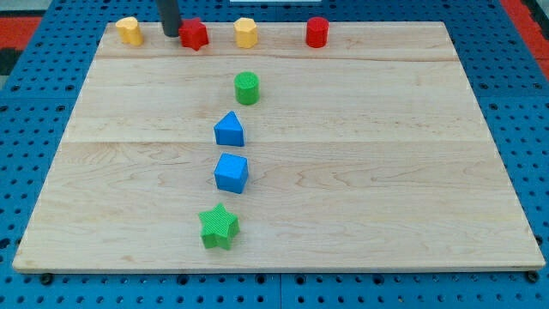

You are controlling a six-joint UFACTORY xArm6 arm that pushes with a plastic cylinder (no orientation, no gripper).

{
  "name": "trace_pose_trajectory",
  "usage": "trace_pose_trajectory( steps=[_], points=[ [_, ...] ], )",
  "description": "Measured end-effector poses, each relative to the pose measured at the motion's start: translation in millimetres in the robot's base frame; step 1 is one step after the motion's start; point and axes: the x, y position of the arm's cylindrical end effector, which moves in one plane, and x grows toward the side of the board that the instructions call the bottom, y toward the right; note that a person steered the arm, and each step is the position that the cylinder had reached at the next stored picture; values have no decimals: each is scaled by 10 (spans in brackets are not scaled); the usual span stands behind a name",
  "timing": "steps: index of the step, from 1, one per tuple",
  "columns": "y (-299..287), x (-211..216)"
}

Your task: Move red circle towards the right

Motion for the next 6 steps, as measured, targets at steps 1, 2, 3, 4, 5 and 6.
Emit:
trace_pose_trajectory(
  steps=[1, 2, 3, 4, 5, 6],
  points=[
    [571, 1],
    [1177, -52],
    [1215, -187],
    [1526, -187],
    [2329, -191],
    [2390, -120]
  ],
)
